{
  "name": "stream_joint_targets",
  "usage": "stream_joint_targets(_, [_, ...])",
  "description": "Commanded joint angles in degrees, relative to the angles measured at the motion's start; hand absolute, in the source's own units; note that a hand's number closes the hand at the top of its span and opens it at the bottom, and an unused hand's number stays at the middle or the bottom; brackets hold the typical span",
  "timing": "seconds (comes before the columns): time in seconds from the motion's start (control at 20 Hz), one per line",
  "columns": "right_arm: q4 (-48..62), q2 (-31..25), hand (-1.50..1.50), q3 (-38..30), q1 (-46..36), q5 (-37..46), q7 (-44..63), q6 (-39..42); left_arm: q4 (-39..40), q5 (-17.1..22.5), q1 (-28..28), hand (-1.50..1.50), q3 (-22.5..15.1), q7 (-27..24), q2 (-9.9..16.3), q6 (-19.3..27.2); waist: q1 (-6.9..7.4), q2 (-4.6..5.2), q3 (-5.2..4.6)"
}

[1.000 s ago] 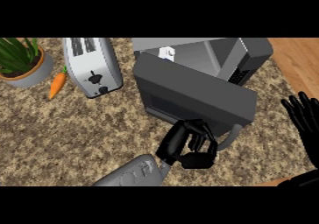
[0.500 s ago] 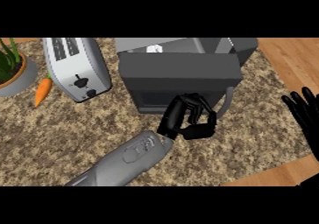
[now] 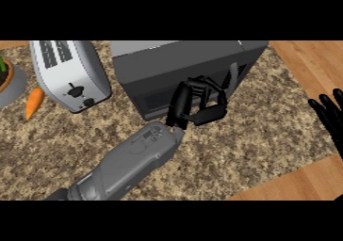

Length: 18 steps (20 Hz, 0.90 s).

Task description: Pick up the milk, place it into the microwave and close the microwave

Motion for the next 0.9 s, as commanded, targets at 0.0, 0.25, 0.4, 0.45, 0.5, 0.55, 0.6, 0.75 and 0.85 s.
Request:
stream_joint_targets(0.0, [-0.36,-1.03,-1.5,-0.07,-0.21,-1.94,1.34,0.93,2.84,2.42,-4.0,1.5,2.99,-2.43,0.02,-0.15,-1.15,0.41,0.17])
stream_joint_targets(0.25, [-1.99,-2.26,-1.5,-0.92,-2.15,-3.54,2.92,0.13,4.06,4.64,-3.25,1.5,3.13,-5.73,0.02,-1.12,-1.09,0.68,0.02])
stream_joint_targets(0.4, [-2.82,-2.73,-1.5,-0.34,-2.2,-4.23,3.55,0.87,4.3,6.16,-3.61,1.5,2.88,-6.59,0.02,-1.68,-1.72,0.73,0.1])
stream_joint_targets(0.45, [-2.48,-3.01,-1.5,-0.59,-2.61,-4.6,3.86,0.76,4.79,6.26,-3.51,1.5,2.98,-7.27,0.02,-1.19,-1.41,0.96,0.13])
stream_joint_targets(0.5, [-2.32,-3.04,-1.5,-0.96,-2.4,-5.08,3.72,0.85,5.05,6.73,-4.08,1.5,3.03,-7.07,0.02,-1.6,-1.83,0.95,0.24])
stream_joint_targets(0.55, [-2.19,-3.06,-1.5,-1.58,-2.68,-5.53,3.83,0.24,5.13,7.01,-3.86,1.5,2.89,-7.91,0.02,-1.7,-1.69,0.89,0.24])
stream_joint_targets(0.6, [-2.86,-3.17,-1.5,-0.96,-2.25,-6.1,4.32,0.78,5.24,7.43,-3.75,1.5,2.79,-8.29,0.02,-1.52,-2.11,0.69,0.2])
stream_joint_targets(0.75, [-3.4,-3.53,-1.5,-0.53,-2.69,-6.38,5.47,0.38,5.98,7.93,-3.62,1.5,2.02,-9.62,0.02,-1.62,-2.18,0.97,0.19])
stream_joint_targets(0.85, [-3.12,-3.96,-1.5,-1.41,-2.74,-7.48,5.55,0.42,6.54,8.63,-3.86,1.5,2.51,-10.15,0.02,-1.37,-2.37,1.03,0.27])
